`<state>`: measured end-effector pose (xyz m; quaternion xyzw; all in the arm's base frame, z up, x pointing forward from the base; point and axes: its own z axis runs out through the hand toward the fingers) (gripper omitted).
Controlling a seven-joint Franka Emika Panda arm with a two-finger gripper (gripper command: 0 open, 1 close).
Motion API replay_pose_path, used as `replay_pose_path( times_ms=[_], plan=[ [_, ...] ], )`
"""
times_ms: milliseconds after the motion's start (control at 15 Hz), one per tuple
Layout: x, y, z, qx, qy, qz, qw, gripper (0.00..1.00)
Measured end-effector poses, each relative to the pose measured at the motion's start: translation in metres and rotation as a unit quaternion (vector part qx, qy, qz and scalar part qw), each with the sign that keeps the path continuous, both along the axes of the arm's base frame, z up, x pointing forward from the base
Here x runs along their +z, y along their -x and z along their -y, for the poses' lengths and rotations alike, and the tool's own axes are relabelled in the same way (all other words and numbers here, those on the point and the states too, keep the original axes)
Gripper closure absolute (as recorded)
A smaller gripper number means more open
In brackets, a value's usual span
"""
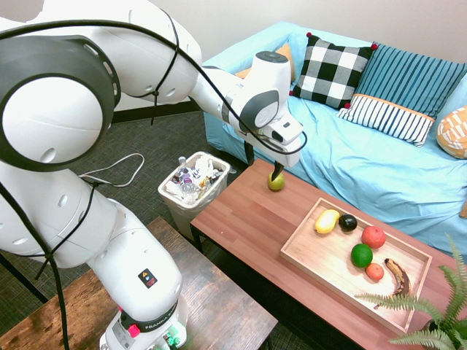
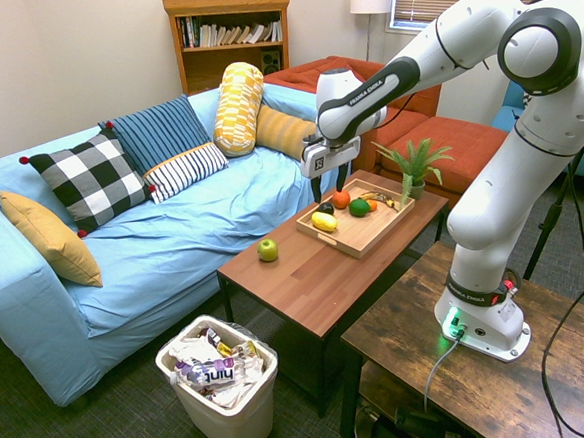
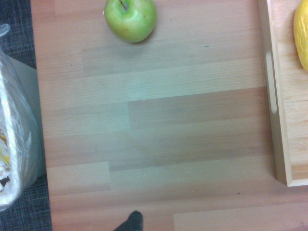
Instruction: Put the apple in the tray
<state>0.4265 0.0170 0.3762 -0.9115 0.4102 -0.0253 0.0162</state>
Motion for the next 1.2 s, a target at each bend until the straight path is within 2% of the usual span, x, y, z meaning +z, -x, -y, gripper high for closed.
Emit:
replay_pose_path(
  times_ms=[267,467,733,1200],
  plan=[
    [0.0,-0.008,-0.007,0.001,0.002,0.003,1.0,0.0],
    [-0.008,-0.032,-0.029,-0.013,0.005,0.011,1.0,0.0],
    [-0.051,-0.086,-0.067,-0.051,0.01,0.008,0.999,0.0],
    [-0.133,-0.195,-0.09,-0.098,0.025,-0.011,0.995,0.0]
  ],
)
